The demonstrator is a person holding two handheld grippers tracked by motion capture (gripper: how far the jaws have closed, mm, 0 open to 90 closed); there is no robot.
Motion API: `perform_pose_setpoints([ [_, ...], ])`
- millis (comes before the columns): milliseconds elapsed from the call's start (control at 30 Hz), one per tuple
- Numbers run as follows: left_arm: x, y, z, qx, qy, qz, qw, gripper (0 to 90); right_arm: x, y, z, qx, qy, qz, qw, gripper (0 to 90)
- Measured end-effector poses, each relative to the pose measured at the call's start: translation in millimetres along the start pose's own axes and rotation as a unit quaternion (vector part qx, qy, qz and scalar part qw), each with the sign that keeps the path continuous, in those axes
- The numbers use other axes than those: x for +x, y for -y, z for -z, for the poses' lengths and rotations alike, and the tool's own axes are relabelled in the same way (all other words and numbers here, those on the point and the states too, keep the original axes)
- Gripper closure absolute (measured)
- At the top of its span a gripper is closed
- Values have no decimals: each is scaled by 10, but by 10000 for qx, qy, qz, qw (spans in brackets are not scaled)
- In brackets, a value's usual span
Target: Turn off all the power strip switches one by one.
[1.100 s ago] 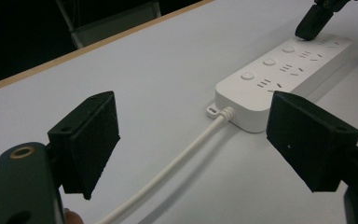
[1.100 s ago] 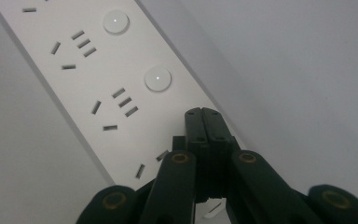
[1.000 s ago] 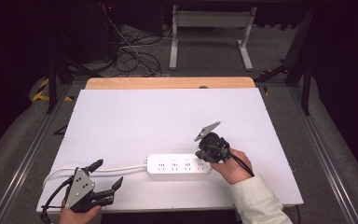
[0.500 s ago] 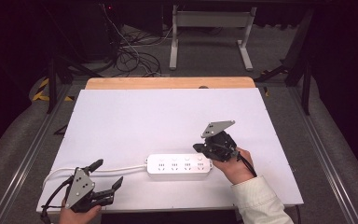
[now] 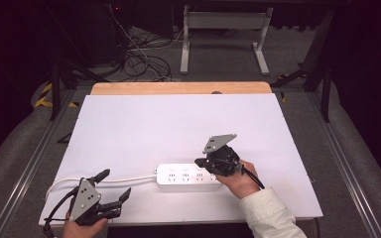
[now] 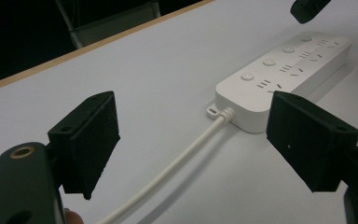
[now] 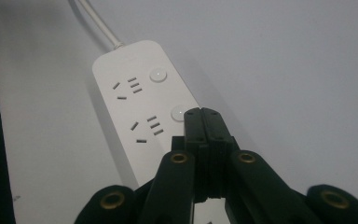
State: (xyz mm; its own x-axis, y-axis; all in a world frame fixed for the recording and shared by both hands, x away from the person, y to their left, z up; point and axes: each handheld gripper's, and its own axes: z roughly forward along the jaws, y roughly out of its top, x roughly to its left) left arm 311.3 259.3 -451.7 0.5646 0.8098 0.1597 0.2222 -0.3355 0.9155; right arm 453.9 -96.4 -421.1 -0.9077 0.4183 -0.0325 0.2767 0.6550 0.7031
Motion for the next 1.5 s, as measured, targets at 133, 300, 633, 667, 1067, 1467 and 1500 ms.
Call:
perform_pose_setpoints([
  [133, -2, -1, -1, 7, -2, -12, 10000, 178, -18, 15, -64, 150, 1, -29, 9999, 900],
  [300, -2, 0, -4, 6, -4, -7, 10000, 179, -31, 21, -127, 309, 12, -17, 9995, 900],
  [633, 4, -2, 3, 1, -18, -55, 10000, 179, -44, 46, -230, 578, 55, -11, 9983, 900],
  [667, -1, -1, 2, 1, -1, -22, 10000, 180, -44, 47, -240, 595, 69, -39, 9982, 900],
  [1067, -8, -2, 3, -23, -10, -21, 10000, 181, -55, 69, -283, 679, 83, -94, 9976, 900],
  [1467, -14, -3, 3, -21, -12, -34, 10000, 181, -44, 64, -290, 702, 124, -157, 9973, 900],
  [1500, -16, -2, 3, -18, -4, -19, 10000, 181, -45, 64, -292, 691, 122, -218, 9973, 900],
])
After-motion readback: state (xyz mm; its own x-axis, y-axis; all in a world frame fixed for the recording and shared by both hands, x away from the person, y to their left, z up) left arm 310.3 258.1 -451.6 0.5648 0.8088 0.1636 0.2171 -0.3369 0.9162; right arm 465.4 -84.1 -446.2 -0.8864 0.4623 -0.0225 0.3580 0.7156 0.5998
